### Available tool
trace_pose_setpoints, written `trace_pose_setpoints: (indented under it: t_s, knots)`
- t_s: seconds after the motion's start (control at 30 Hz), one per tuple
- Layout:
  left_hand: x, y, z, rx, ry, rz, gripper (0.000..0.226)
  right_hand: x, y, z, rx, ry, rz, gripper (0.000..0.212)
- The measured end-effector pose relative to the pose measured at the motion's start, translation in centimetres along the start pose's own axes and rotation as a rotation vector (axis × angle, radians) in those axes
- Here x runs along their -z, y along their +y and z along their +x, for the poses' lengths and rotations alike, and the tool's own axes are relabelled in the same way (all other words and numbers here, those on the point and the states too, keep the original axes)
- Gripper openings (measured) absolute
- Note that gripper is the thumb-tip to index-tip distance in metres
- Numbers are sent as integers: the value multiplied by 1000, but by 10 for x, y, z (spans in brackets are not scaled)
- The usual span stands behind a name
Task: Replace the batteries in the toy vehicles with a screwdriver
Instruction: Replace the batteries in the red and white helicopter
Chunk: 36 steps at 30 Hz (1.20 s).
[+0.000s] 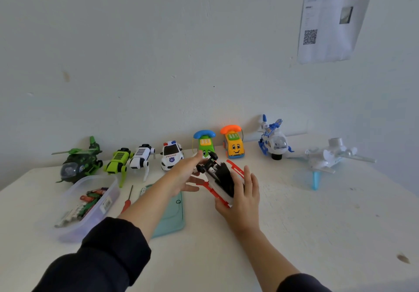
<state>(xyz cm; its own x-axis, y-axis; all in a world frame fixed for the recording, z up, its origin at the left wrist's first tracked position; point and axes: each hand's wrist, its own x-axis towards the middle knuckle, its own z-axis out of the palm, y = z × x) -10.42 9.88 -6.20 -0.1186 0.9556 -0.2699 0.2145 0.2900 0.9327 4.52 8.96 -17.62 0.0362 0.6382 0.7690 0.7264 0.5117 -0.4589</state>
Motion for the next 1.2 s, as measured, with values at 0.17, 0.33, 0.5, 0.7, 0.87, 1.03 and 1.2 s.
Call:
trace_pose_setpoints:
  t_s: [0.17,0.33,0.5,0.7,0.87,1.03,1.2]
  knots:
    - [0,1,1,7,9,54,51,0,3,-1,29,-24,-67,78]
    - [-3,-1,-4,-93,20,134,24,3,-1,-1,38,-31,-36,81]
    - [-14,-3,-3,-174,100,121,17,5,0,-3,1,-53,-13,78]
    - [-24,0,-5,-221,192,211,19,7,0,-2,-43,-50,-34,80]
    - [-16,0,-13,-250,75,262,36,8,-1,1,-124,17,55,60]
    - [2,-16,-7,-558,408,190,35,21,7,13,-636,-25,471,55]
    - [19,-34,9,-408,661,57,23,43,7,49,-1032,-89,901,30]
